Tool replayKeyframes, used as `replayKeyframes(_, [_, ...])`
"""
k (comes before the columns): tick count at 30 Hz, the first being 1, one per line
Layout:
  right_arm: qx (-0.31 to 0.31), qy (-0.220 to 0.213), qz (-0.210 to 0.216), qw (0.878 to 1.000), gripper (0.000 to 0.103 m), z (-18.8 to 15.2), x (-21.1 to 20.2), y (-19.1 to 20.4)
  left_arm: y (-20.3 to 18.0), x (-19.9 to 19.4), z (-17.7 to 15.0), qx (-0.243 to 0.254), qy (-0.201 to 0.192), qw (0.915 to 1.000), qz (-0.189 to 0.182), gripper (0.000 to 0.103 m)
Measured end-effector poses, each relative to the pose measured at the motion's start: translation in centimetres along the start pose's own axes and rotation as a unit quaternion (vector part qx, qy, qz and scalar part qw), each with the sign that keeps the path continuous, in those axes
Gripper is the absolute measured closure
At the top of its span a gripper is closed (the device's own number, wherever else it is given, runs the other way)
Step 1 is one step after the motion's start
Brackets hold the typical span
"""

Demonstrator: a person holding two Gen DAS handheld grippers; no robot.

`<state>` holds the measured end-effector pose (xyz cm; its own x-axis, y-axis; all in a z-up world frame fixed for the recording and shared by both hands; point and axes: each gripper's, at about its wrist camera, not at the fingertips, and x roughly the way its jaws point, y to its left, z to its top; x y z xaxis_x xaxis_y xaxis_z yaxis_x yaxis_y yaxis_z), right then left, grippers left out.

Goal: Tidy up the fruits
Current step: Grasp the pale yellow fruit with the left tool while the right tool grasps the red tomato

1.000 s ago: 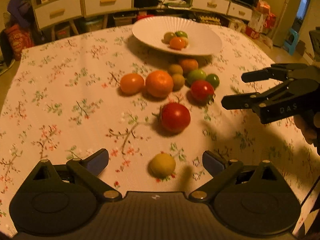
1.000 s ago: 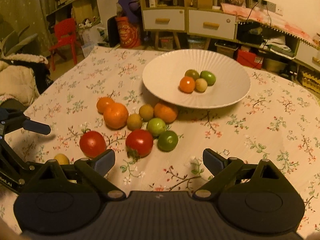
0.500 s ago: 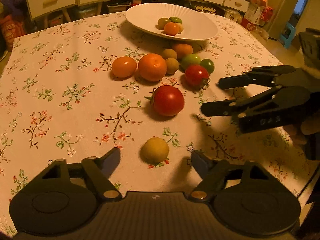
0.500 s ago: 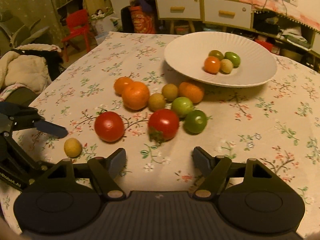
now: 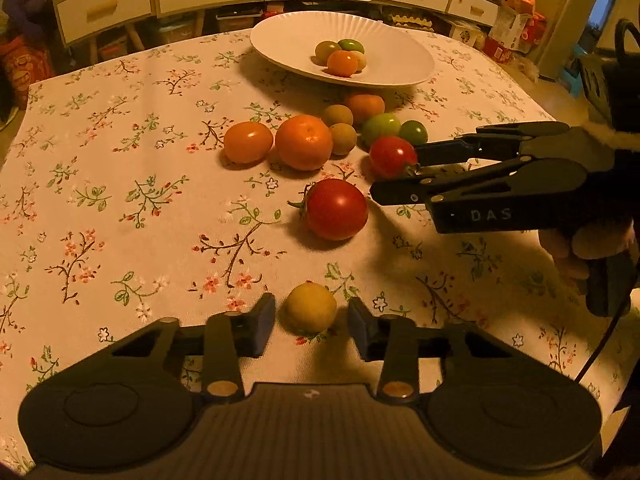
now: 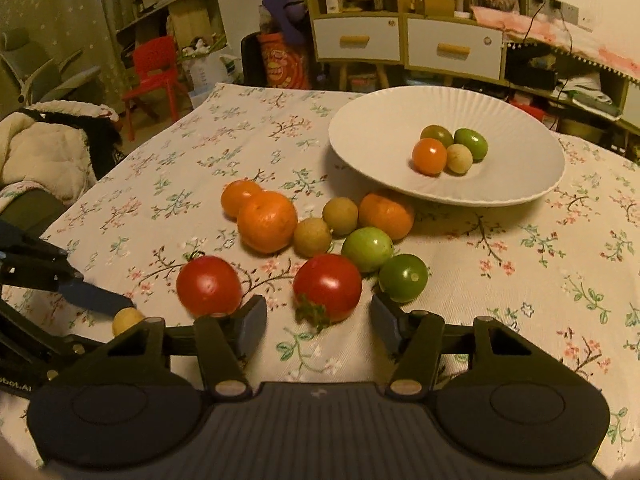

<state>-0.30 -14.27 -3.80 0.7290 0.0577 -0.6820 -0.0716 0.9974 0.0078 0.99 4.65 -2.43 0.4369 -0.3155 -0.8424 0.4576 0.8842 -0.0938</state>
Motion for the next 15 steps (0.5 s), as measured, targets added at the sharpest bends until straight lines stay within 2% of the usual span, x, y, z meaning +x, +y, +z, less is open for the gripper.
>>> replayKeyframes(4, [-0.003,-0.005,-0.005,1.000,0.054,0.10,0.17,-0.04,0.02,0.08,0.09,-0.001,-0.001,1.0000,0.002,0.083])
replayKeyframes(11, [-0.003,-0.010,-0.013,1.000,0.069,0.23,0.21,-0.24,-0.16,0.03,0.13,0.002,-0.002,1.0000,0.006,0.083])
replayKeyframes(15, [-0.004,-0.009,-0.012,1.000,0.069,0.32,0.16,-0.21,-0.15,0.10,0.20,0.001,-0.004,1.0000,0.006,0.084])
